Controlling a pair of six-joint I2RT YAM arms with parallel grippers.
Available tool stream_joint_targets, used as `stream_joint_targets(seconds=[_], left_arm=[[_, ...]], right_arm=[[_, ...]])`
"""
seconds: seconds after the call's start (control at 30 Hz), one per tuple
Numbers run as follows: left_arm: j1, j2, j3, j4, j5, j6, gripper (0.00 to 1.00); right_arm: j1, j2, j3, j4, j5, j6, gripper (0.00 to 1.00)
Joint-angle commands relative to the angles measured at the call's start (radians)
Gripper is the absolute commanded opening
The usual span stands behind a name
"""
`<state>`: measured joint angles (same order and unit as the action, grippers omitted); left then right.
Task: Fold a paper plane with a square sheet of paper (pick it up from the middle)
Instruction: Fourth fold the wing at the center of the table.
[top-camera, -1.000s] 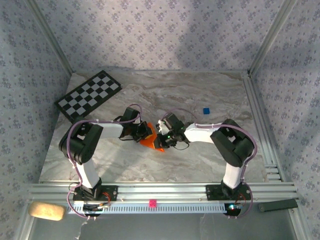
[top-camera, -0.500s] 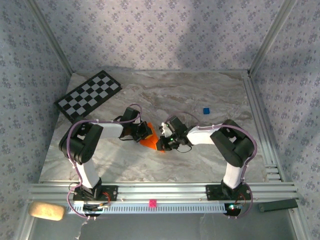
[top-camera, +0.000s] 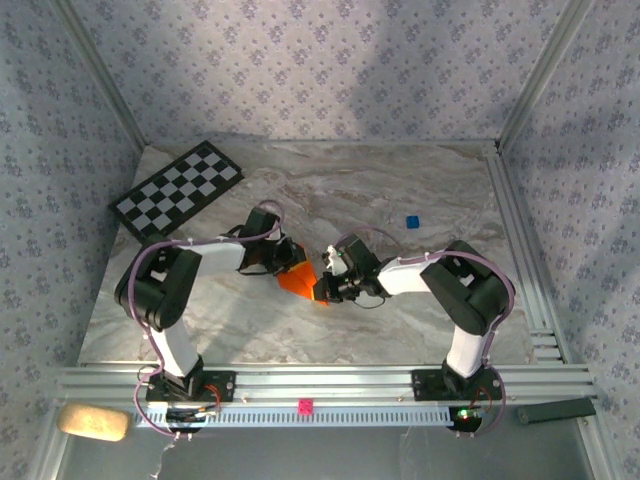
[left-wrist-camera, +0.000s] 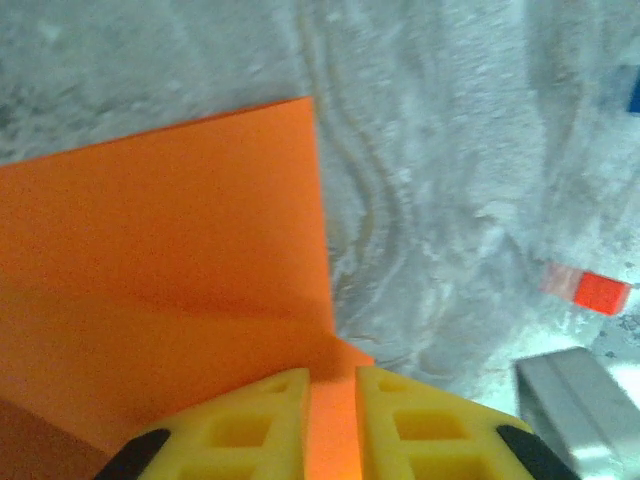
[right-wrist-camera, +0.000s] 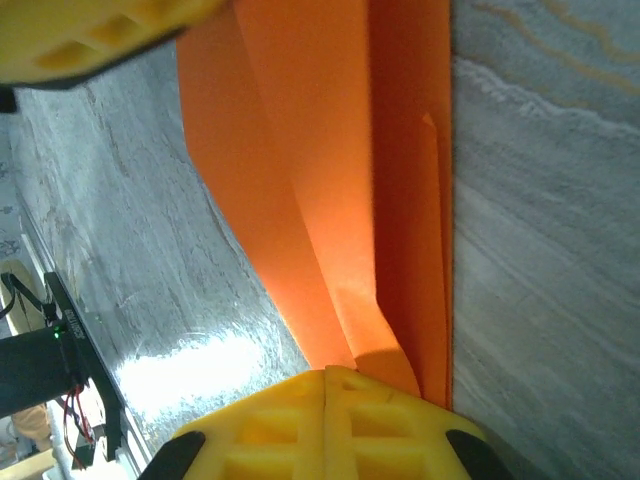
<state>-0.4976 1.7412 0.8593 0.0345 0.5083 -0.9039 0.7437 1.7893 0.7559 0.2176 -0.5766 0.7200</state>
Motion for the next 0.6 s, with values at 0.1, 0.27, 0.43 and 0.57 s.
stream_joint_targets(seconds=[0.1, 0.27, 0.43, 0.57], left_arm=[[-0.019, -0.096, -0.002, -0.031, 0.006, 0.047, 0.2], [-0.064, -0.101, -0.04, -0.014, 0.02, 0.028, 0.14], [-0.077, -0.067, -0.067, 0.021, 0.016, -0.004, 0.13], [-0.076, -0.037, -0.061, 0.033, -0.013, -0.006, 0.13]], right_arm=[[0.0, 0.059, -0.032, -0.083, 0.032, 0.061, 0.0], [-0.003, 0.06, -0.033, -0.08, 0.027, 0.073, 0.0], [-0.007, 0.062, -0.035, -0.08, 0.028, 0.078, 0.0], [-0.007, 0.064, -0.036, -0.082, 0.028, 0.077, 0.0]])
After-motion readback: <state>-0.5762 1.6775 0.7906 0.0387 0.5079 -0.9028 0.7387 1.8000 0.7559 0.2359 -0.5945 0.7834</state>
